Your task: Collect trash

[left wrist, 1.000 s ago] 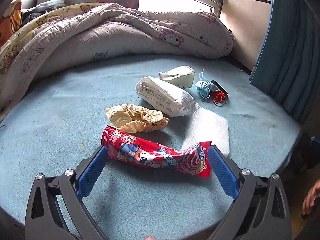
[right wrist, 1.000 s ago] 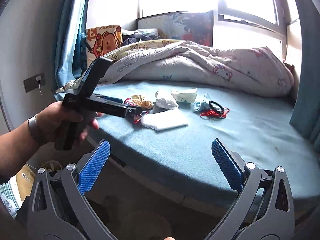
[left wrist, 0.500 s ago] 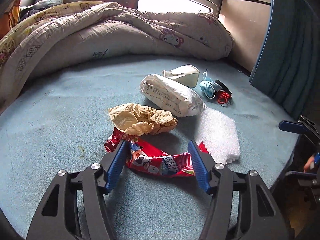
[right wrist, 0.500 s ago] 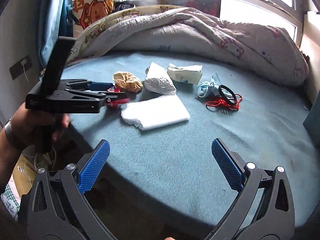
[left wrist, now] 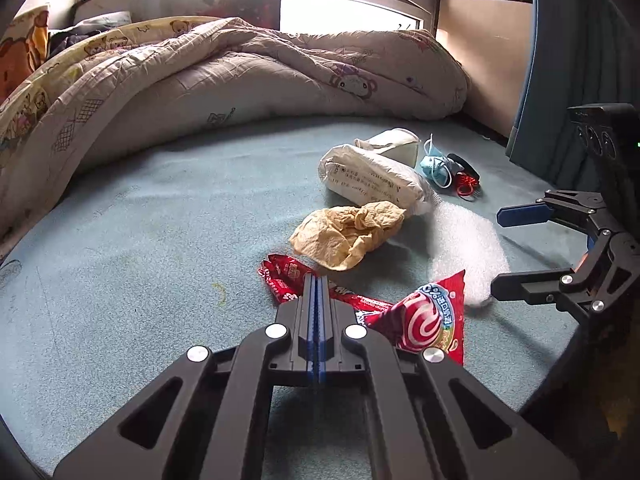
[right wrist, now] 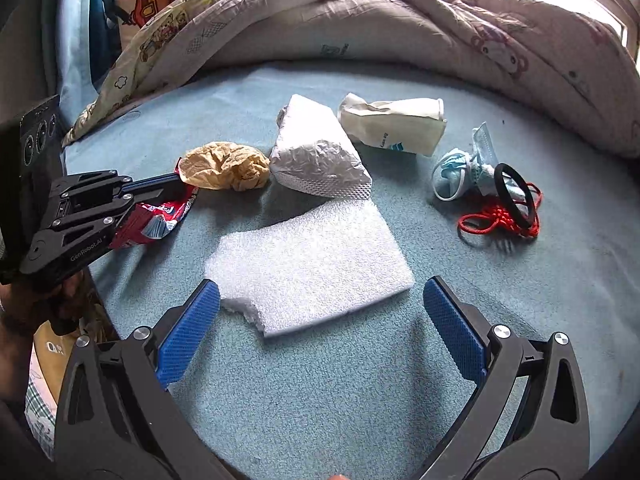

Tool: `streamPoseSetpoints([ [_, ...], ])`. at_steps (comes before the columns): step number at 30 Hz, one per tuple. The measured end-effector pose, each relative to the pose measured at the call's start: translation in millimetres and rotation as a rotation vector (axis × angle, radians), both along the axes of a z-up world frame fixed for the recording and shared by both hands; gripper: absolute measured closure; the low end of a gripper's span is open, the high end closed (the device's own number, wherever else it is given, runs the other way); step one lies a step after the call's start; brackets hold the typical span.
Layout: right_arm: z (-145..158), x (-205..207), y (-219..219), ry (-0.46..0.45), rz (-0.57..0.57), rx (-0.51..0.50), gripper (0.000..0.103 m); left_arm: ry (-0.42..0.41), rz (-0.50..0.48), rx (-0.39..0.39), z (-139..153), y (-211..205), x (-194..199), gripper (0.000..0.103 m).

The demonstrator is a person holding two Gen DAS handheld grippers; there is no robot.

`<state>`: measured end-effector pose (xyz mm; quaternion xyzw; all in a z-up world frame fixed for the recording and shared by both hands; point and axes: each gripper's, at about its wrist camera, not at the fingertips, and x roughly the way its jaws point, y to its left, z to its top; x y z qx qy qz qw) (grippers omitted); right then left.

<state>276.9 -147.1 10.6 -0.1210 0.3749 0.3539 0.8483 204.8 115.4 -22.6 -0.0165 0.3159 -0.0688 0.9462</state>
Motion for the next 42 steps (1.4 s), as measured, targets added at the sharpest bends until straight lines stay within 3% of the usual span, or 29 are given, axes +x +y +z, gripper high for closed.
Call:
streamPoseSetpoints([
  [6,-1,14,9,0.051,-0.003,-0.004,0.005,-0.018,-0.024,0.000,0,0,-1,0.103],
  [11,0,12,20,0.028,0.027,-0.036,0.005,-0.010,-0.063,-0.025,1,0,0,0.103],
  [13,1,2,24,-0.013,0.071,-0.044,0.014,-0.010,-0.070,-0.023,1,-1,0,0.103],
  [14,3,-3,25,-0.018,0.113,-0.017,0.049,-0.010,-0.070,-0.025,1,-1,0,0.103],
  [15,5,-8,24,-0.019,0.147,0.016,0.061,-0.009,-0.071,-0.028,1,-1,0,0.103],
  [17,4,-13,23,-0.030,0.134,0.034,0.067,-0.007,-0.071,-0.039,1,0,0,0.103],
  [18,3,-13,21,-0.018,0.132,0.055,0.094,-0.005,-0.071,-0.044,1,1,0,0.103],
  [21,4,-10,11,0.019,0.118,0.118,0.095,-0.003,-0.071,-0.035,3,-1,-3,0.103],
  [25,5,-10,4,0.116,0.100,0.165,0.094,-0.009,-0.062,-0.009,9,-1,-8,0.102],
  [26,7,-11,4,0.117,0.078,0.166,0.082,-0.013,-0.058,-0.006,11,0,-10,0.102],
  [27,10,-12,5,0.106,0.038,0.147,0.031,-0.016,-0.053,-0.003,12,1,-11,0.102],
  [28,13,-13,4,0.093,-0.010,0.137,0.003,-0.018,-0.048,-0.001,14,2,-11,0.102],
  [31,19,-7,6,0.105,-0.127,0.157,0.005,0.001,-0.034,0.007,11,5,-8,0.102],
  [33,16,0,14,0.168,-0.213,0.185,0.005,0.004,-0.025,0.016,10,8,-7,0.102],
  [35,9,8,31,0.224,-0.298,0.148,0.004,-0.001,-0.010,-0.006,11,15,-8,0.102],
  [37,7,4,58,0.152,-0.351,0.066,0.005,-0.004,0.002,-0.028,11,20,-9,0.102],
  [40,-2,-4,94,0.027,-0.306,-0.063,0.006,-0.002,0.002,-0.010,9,22,-12,0.102],
  [42,-1,-7,93,0.004,-0.255,-0.037,0.021,-0.001,-0.005,0.006,9,21,-14,0.102],
])
